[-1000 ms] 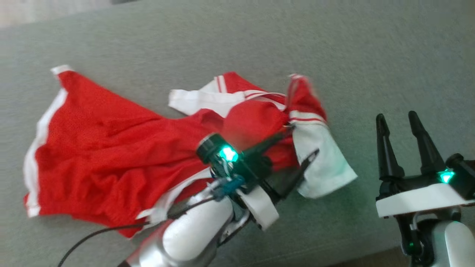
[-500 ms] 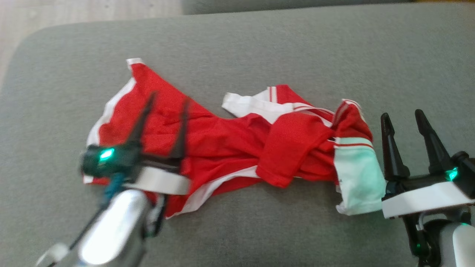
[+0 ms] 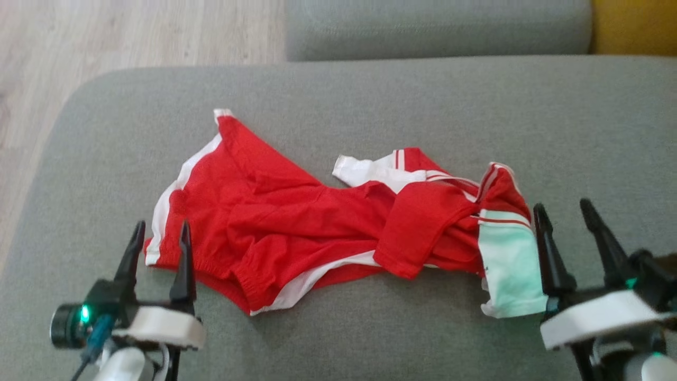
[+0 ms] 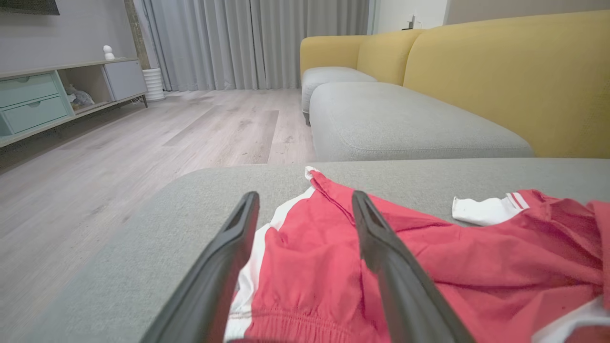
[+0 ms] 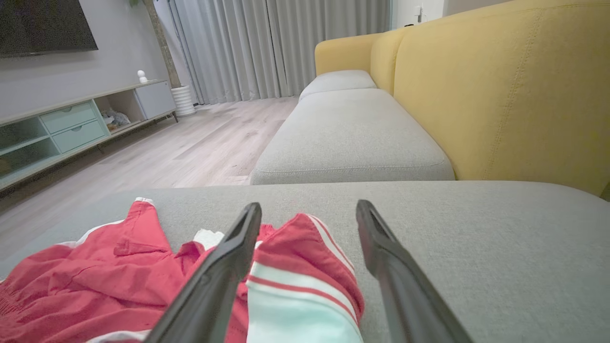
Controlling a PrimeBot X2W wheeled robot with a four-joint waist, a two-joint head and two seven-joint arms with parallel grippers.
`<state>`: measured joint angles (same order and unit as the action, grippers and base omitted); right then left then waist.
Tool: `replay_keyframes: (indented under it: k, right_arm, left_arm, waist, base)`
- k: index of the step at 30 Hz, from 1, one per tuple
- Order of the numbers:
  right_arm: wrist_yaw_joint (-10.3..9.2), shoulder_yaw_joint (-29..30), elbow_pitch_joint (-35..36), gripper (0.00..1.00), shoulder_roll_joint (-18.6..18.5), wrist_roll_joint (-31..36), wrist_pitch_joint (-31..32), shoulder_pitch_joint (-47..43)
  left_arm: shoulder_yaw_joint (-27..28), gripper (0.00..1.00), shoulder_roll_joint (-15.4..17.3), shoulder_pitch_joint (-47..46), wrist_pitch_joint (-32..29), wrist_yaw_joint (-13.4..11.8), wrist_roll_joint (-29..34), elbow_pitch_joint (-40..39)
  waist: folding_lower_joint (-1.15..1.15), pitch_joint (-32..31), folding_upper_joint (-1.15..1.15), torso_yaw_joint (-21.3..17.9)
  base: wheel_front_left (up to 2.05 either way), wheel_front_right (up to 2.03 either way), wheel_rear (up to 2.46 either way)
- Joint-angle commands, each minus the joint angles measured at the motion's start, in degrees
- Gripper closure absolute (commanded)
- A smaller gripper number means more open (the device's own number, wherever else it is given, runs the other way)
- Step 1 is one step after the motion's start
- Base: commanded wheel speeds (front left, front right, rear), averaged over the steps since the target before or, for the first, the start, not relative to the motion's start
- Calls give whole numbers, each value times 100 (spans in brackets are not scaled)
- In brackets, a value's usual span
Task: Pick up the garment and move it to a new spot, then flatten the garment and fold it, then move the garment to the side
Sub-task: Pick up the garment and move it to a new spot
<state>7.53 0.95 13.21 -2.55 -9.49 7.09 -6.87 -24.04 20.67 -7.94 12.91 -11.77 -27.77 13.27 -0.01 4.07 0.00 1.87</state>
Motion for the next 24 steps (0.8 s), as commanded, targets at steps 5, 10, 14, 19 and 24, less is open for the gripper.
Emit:
replay_keyframes:
  k: [5,10,14,19,24]
  right_arm:
    - [-4,-138,299,0,-32,1,75,-205]
    - [-4,-161,364,0,-32,-8,130,-288]
    - [-4,-170,402,0,-32,-9,152,-290]
    - [-4,-193,425,0,-32,3,178,-261]
    - [-4,-186,451,0,-32,17,197,-216]
  left_arm:
    - [128,0,178,113,-39,-37,-70,-155]
    - [76,0,189,241,-103,-47,-106,-180]
    - [52,0,197,242,-146,-63,-114,-198]
    - [37,0,200,219,-182,-96,-121,-210]
    - [-94,0,213,44,-323,-49,-47,-210]
  waist:
    - [1,-277,0,-94]
    - [1,-353,0,-115]
    - [1,-362,0,-115]
    - [1,-342,0,-122]
    - [1,-278,0,-92]
  base:
    - [0,0,0]
    - [0,0,0]
    - [0,0,0]
    - [0,0,0]
    - [0,0,0]
